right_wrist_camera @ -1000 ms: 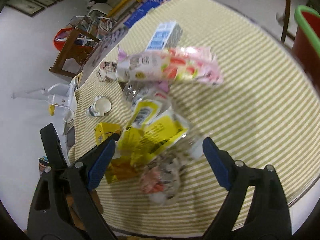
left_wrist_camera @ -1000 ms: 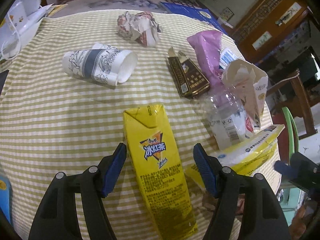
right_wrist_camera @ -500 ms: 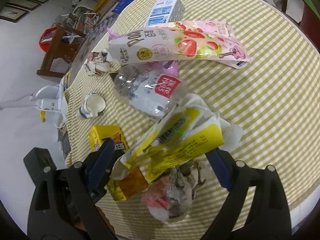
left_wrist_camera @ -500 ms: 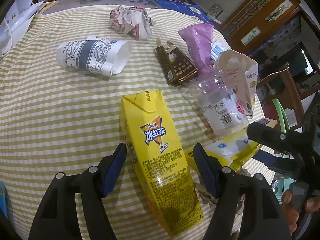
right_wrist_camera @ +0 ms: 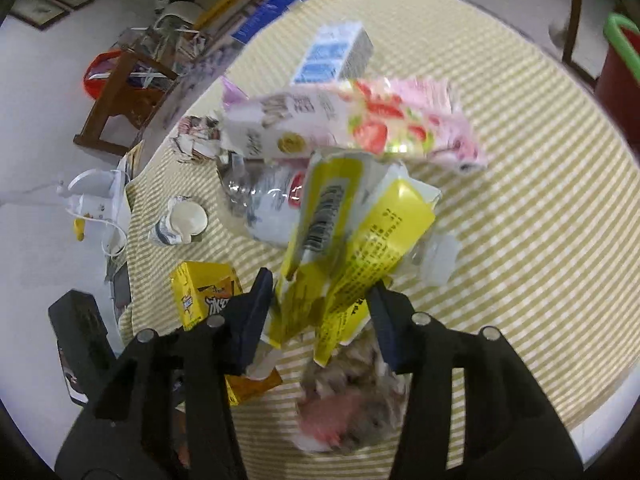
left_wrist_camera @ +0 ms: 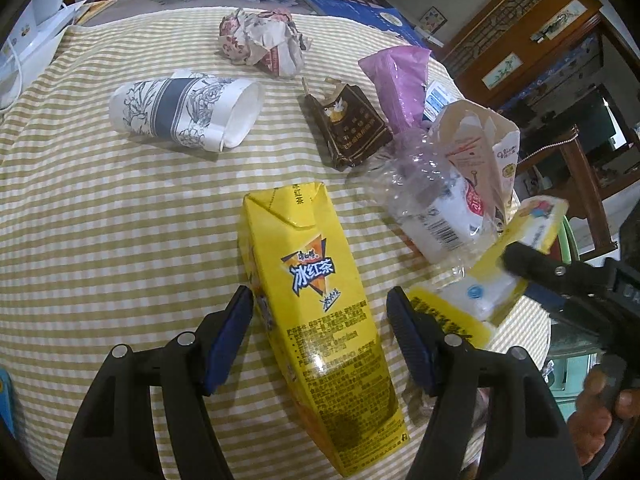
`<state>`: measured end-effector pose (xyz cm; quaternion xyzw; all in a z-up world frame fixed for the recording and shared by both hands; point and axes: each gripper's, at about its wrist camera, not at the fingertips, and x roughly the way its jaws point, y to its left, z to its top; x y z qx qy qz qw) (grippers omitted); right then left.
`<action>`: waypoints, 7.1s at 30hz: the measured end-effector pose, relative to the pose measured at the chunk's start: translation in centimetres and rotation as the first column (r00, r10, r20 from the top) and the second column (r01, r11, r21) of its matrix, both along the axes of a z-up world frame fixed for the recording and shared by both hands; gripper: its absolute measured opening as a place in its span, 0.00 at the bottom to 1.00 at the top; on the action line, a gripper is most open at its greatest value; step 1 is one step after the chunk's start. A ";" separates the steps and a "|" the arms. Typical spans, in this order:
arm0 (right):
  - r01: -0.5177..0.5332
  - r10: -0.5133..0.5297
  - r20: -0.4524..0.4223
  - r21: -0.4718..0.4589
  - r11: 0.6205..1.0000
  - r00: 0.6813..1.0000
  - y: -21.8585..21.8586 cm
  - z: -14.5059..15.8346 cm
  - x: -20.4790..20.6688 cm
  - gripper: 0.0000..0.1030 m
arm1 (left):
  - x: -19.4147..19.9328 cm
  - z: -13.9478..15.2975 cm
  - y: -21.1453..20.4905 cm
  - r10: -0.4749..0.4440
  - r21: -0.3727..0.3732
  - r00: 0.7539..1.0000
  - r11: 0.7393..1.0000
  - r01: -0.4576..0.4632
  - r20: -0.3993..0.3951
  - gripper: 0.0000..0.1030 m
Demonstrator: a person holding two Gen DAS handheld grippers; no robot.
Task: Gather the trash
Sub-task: 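Grasp the yellow juice box with the left gripper while the right gripper grasps yellow wrappers, then lift the yellow juice box and yellow wrappers off the table, then carry the juice box with the left gripper while the right gripper carries wrappers over the bucket, then open both grippers to drop the juice box and wrappers into the bucket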
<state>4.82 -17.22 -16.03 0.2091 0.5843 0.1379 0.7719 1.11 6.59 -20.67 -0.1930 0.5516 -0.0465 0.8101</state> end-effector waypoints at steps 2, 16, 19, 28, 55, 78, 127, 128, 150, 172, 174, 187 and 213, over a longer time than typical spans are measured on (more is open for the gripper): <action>-0.008 0.008 0.027 -0.013 1.000 1.000 -0.3 0.7 -0.2 0.45 | 0.0 0.0 -0.2 0.000 0.006 1.000 1.000 0.000 0.002 0.63; -0.038 0.125 0.298 -0.281 0.959 0.946 0.6 6.1 -1.5 0.45 | 0.7 2.1 -1.2 -0.029 0.055 0.997 0.998 0.026 0.067 0.34; -0.051 0.150 0.316 -0.302 0.952 0.937 0.9 6.5 -1.7 0.45 | 0.8 3.0 -1.7 -0.048 0.081 0.994 0.996 0.041 0.093 0.34; -0.037 0.134 0.315 -0.296 0.955 0.940 0.1 6.5 -2.1 0.45 | 1.0 1.5 -2.0 -0.043 0.119 0.998 0.992 0.038 0.036 0.62; 0.002 0.120 0.389 -0.298 0.955 0.913 -1.2 8.3 -2.5 0.45 | 0.6 10.3 -4.1 -0.062 0.176 0.950 0.984 0.007 0.306 0.33; 0.057 0.075 0.422 -0.292 0.955 0.903 -4.6 9.1 -2.5 0.45 | 1.7 12.3 -8.6 -0.132 0.178 0.930 0.981 0.073 0.343 0.33; 0.096 0.012 0.401 -0.248 0.964 0.916 -23.6 8.0 1.4 0.45 | 5.7 12.6 -27.1 -0.201 0.249 0.932 0.960 0.127 0.301 0.33; 0.104 0.003 0.399 -0.246 0.964 0.917 -24.2 7.9 1.4 0.45 | 5.9 12.7 -27.8 -0.210 0.251 0.930 0.959 0.136 0.301 0.34; 0.311 -0.192 0.388 -0.273 0.910 0.902 -36.3 6.0 1.6 0.45 | 7.8 12.4 -38.0 -0.334 0.278 0.901 0.925 0.258 0.276 0.34; 0.546 -0.420 0.407 -0.268 0.793 0.811 -43.8 6.1 -2.3 0.70 | 10.1 11.5 -49.5 -0.579 0.302 0.772 0.809 0.504 0.264 0.34; 0.556 -0.428 0.409 -0.271 0.786 0.806 -44.2 6.3 -2.7 0.70 | 10.5 11.3 -50.0 -0.588 0.303 0.766 0.803 0.513 0.261 0.34; 0.548 -0.414 0.419 -0.279 0.788 0.808 -43.5 6.8 -3.8 0.70 | 11.8 10.9 -50.6 -0.604 0.322 0.752 0.790 0.521 0.265 0.34; 0.548 -0.414 0.417 -0.283 0.787 0.809 -42.8 7.1 -4.0 0.72 | 11.1 11.8 -51.0 -0.613 0.327 0.730 0.786 0.525 0.303 0.54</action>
